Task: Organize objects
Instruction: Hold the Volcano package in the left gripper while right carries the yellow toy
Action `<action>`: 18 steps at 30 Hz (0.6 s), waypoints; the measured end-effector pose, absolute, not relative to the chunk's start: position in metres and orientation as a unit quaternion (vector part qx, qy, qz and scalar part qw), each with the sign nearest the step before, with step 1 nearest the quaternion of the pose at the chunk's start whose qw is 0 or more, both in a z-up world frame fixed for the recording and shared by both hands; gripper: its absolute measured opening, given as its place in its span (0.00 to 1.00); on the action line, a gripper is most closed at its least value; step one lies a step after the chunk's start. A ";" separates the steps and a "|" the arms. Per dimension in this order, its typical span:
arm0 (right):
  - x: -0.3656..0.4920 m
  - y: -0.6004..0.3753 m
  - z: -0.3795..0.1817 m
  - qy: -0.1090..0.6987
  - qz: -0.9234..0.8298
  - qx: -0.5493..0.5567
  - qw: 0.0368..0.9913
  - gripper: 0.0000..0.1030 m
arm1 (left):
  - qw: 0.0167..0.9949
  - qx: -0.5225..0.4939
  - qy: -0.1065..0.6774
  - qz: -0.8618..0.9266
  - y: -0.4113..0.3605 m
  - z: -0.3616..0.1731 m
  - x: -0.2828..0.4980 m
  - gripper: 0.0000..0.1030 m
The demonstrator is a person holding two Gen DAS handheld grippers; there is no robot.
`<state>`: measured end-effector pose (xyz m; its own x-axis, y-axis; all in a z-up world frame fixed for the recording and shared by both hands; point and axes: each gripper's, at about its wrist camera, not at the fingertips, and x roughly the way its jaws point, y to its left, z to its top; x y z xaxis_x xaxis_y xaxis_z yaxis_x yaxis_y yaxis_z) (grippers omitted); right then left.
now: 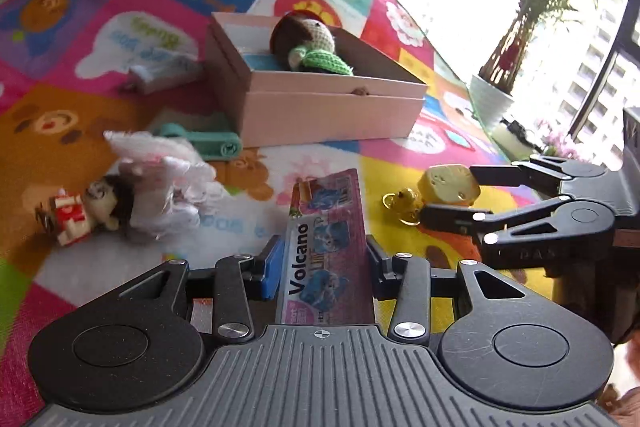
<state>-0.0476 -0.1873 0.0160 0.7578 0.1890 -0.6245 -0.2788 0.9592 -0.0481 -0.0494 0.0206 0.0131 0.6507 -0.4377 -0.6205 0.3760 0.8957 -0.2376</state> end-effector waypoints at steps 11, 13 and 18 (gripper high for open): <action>-0.059 -0.192 0.020 0.305 0.132 -0.095 0.938 0.84 | 0.919 -0.095 0.345 -0.164 0.043 0.007 -0.031 0.45; -0.054 -0.197 0.018 0.302 0.110 -0.098 0.942 0.84 | 0.923 -0.088 0.338 -0.164 0.041 0.006 -0.033 0.45; -0.050 -0.201 0.017 0.269 0.039 -0.128 0.954 0.84 | 0.928 -0.069 0.327 -0.164 0.037 0.003 -0.036 0.45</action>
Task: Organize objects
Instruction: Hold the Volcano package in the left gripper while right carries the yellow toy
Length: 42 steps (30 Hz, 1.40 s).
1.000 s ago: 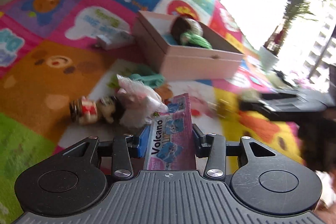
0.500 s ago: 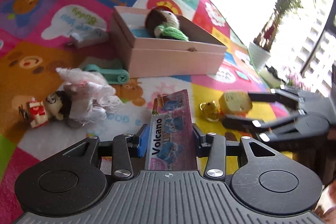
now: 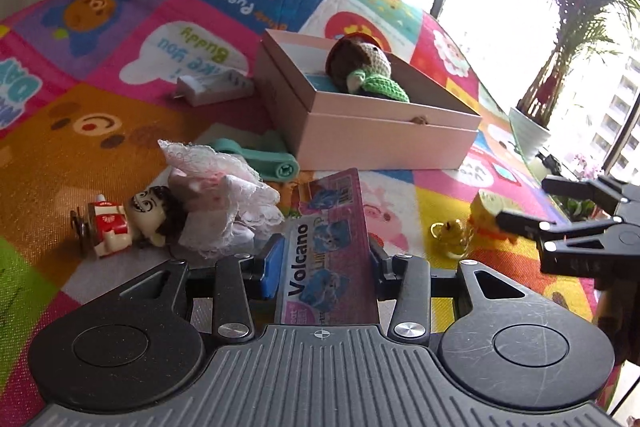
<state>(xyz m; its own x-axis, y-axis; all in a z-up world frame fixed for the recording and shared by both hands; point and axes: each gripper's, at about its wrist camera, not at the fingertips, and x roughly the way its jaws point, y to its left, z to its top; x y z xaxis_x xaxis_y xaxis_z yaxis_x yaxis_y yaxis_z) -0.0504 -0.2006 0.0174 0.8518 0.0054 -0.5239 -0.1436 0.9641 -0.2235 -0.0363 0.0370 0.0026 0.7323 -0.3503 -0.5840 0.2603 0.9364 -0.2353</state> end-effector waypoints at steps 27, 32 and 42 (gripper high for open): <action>-0.014 -0.204 0.007 0.346 0.025 0.043 0.937 0.84 | 0.928 -0.071 0.324 -0.167 0.040 0.001 -0.036 0.45; -0.010 -0.189 0.006 0.350 0.073 0.002 0.934 0.84 | 0.928 -0.075 0.324 -0.168 0.040 0.001 -0.036 0.45; -0.044 -0.181 0.014 0.333 0.154 -0.102 0.925 0.85 | 0.928 -0.079 0.323 -0.168 0.041 0.000 -0.036 0.45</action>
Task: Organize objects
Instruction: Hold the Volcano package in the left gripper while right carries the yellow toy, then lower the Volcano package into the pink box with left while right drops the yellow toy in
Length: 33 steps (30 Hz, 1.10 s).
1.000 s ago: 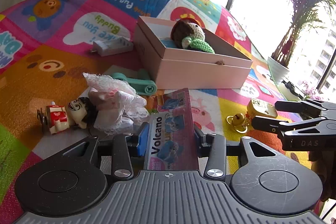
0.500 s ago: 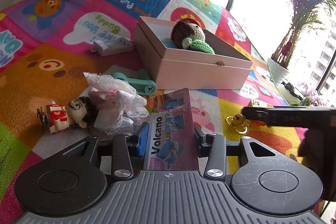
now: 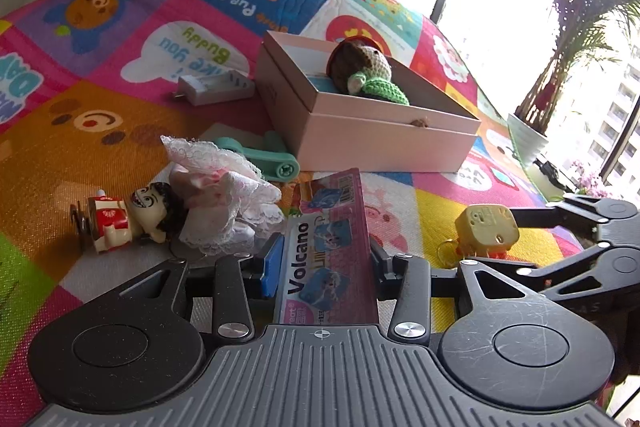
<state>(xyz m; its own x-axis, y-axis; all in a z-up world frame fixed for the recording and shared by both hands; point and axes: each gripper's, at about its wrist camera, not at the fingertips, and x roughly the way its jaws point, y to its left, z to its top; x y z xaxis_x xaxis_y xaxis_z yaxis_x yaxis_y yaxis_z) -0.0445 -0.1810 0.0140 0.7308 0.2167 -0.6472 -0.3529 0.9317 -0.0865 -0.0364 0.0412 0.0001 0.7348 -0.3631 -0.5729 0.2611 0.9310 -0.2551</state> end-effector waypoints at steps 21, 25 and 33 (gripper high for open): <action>-0.041 -0.191 0.042 0.318 0.123 0.001 0.940 0.56 | 0.931 -0.050 0.325 -0.160 0.033 0.000 -0.037 0.45; -0.064 -0.216 0.084 0.256 0.144 0.046 0.955 0.56 | 0.931 -0.007 0.332 -0.151 0.023 0.004 -0.040 0.44; -0.073 -0.243 0.099 0.215 0.122 0.057 0.967 0.57 | 0.929 -0.049 0.300 -0.212 0.032 0.075 -0.024 0.44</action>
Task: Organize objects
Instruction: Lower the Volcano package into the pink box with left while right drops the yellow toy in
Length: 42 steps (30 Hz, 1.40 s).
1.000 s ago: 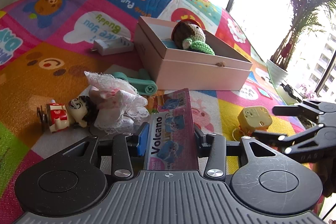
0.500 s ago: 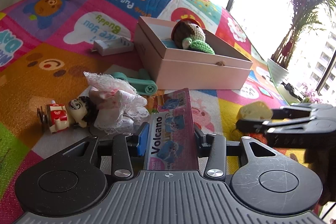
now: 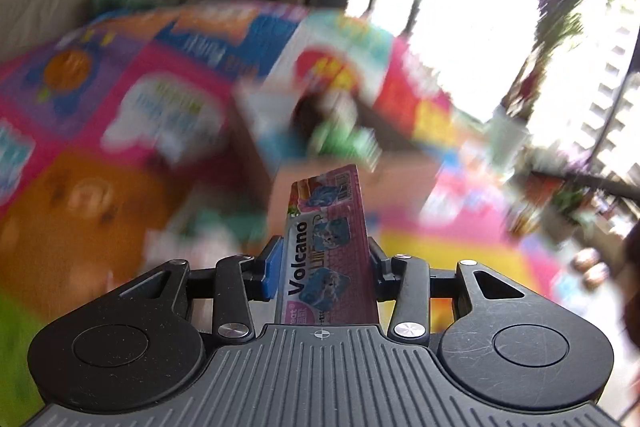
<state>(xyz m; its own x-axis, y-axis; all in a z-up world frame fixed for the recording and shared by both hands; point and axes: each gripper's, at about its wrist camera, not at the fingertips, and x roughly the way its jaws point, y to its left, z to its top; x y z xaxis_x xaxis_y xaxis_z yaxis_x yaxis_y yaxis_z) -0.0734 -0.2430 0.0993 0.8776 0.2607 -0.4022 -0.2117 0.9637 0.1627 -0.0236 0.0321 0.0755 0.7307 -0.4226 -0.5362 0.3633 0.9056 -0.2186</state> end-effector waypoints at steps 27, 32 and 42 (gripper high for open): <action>0.049 -0.220 0.182 0.166 0.088 0.034 0.982 0.56 | 0.964 -0.043 0.194 -0.178 0.062 0.129 0.155 0.44; 0.136 -0.214 0.208 0.191 0.076 0.079 0.975 0.85 | 0.964 -0.055 0.228 -0.123 0.117 0.115 0.147 0.43; 0.101 -0.216 0.157 0.210 0.054 0.034 0.976 0.89 | 0.939 -0.134 0.297 -0.107 0.135 0.059 0.193 0.43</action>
<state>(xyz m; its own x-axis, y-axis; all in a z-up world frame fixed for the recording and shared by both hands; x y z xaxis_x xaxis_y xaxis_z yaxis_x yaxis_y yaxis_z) 0.1005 -0.2161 0.1567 0.9057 0.1189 -0.4069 -0.0899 0.9919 0.0898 0.1927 0.1348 0.0594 0.8009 -0.2799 -0.5294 0.1213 0.9415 -0.3143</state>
